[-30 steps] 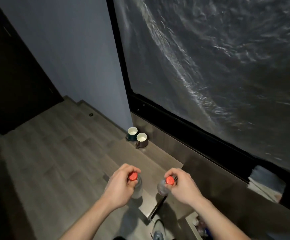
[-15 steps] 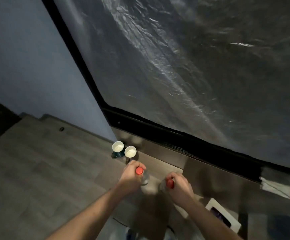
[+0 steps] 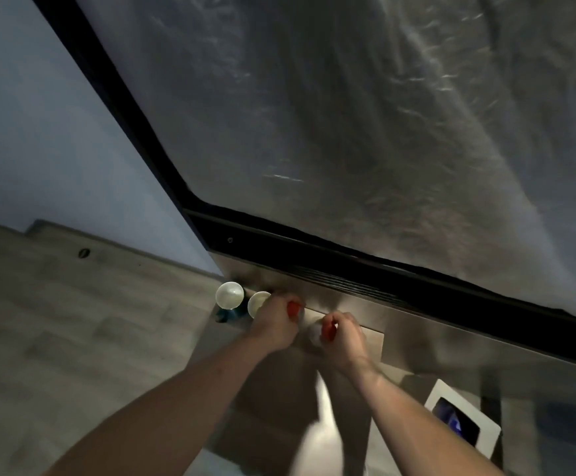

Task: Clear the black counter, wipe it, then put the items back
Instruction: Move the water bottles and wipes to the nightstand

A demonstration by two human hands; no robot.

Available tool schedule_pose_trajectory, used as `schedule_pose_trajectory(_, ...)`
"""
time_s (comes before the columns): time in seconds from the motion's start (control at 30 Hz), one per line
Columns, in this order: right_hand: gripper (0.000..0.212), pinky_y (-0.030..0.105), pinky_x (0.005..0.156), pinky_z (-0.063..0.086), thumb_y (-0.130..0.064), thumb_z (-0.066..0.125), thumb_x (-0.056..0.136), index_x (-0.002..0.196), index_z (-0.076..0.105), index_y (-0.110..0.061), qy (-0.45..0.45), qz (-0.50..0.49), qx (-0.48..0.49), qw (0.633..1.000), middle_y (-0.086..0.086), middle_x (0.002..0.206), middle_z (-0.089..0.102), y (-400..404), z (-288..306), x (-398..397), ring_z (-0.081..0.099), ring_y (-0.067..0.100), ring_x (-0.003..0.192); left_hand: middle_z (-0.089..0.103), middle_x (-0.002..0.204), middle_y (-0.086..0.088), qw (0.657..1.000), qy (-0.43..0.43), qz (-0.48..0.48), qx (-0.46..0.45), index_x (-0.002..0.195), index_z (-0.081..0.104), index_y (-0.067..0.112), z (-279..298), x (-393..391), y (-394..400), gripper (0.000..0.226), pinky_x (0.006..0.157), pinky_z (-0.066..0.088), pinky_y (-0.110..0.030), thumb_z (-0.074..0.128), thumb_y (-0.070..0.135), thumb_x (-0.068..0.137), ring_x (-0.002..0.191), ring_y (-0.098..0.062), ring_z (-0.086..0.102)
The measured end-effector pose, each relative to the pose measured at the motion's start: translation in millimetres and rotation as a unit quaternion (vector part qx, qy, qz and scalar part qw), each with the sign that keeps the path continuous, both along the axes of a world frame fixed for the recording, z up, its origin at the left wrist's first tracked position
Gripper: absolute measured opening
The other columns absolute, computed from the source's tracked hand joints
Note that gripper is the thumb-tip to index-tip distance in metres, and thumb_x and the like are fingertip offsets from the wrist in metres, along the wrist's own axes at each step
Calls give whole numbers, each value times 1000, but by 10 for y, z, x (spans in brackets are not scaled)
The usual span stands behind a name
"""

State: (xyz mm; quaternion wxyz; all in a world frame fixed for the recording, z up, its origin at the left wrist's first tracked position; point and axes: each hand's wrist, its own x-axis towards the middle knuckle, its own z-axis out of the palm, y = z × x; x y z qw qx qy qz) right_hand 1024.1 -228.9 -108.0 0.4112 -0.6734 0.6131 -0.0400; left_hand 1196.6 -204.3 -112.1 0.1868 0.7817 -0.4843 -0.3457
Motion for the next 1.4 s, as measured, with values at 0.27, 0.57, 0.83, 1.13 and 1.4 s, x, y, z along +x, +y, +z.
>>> schedule_pose_trajectory(0.27, 15, 31, 89, 51, -17, 57, 78, 89, 62, -27, 23, 5, 23, 999, -6, 104, 61, -120, -286, 299, 66, 22, 95, 65, 119, -2, 998, -15, -61, 16, 113, 70, 30, -220, 186, -108, 30, 96, 50, -30, 60, 14, 90, 106, -21, 63)
schedule_pose_trajectory(0.57, 28, 31, 89, 48, -13, 70, 76, 95, 57, -28, 47, 56, 8, 997, -8, 102, 54, -206, -293, 386, 64, 23, 98, 42, 153, 5, 993, 39, -105, -19, 143, 54, 21, -233, 261, -56, 59, 102, 27, 3, 63, 1, 88, 124, 0, 49)
schedule_pose_trajectory(0.83, 75, 18, 121, 21, -3, 65, 83, 154, 44, -16, 40, 63, 32, 997, 2, 160, 38, 31, -87, 295, 41, 19, 147, 32, 156, 26, 992, 44, -106, -60, 153, 41, 32, 142, 313, 528, 70, 113, 22, -6, 56, 6, 89, 142, 0, 38)
schedule_pose_trajectory(1.13, 67, 17, 117, 20, -12, 64, 94, 155, 41, -29, 21, 43, 9, 999, -9, 160, 37, 1144, 986, -156, 36, 14, 149, 46, 154, 4, 990, -3, -137, -31, 144, 55, 19, 966, 468, 1924, 55, 114, 21, -9, 67, 21, 90, 142, -13, 45)
schedule_pose_trajectory(1.4, 70, 31, 127, 19, -35, 63, 99, 161, 30, -34, 50, 50, 36, 997, -7, 171, 18, 1837, 1502, -494, 21, 18, 157, 29, 164, 5, 975, -60, -209, 55, 154, 40, 28, 1322, 468, 2323, 74, 120, 28, -29, 51, 44, 82, 145, -17, 34)
